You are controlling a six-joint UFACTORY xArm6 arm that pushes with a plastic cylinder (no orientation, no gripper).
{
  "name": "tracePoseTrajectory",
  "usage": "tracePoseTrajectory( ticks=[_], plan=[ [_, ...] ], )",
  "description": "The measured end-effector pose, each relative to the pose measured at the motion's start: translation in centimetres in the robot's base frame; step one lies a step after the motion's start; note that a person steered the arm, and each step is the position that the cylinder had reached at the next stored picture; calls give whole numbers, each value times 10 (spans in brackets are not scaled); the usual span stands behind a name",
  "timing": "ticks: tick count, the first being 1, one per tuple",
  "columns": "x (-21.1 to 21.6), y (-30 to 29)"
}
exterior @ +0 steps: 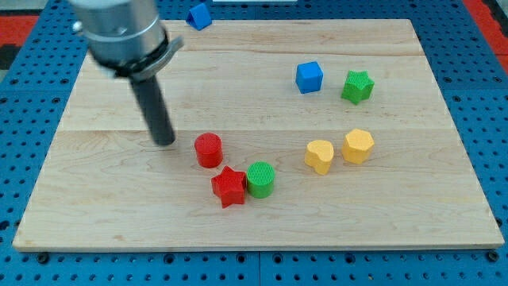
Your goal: Push the yellow blocks into the group of blocks
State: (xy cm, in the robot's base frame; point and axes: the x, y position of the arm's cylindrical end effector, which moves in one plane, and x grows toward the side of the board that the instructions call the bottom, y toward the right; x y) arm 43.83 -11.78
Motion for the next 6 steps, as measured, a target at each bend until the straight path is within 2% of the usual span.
tracePoseTrajectory(
  ticks=[1,2,3,4,5,6],
  plan=[
    [32,46],
    [45,111],
    [-5,105],
    [-22,191],
    [-12,322],
    [26,256]
  ],
)
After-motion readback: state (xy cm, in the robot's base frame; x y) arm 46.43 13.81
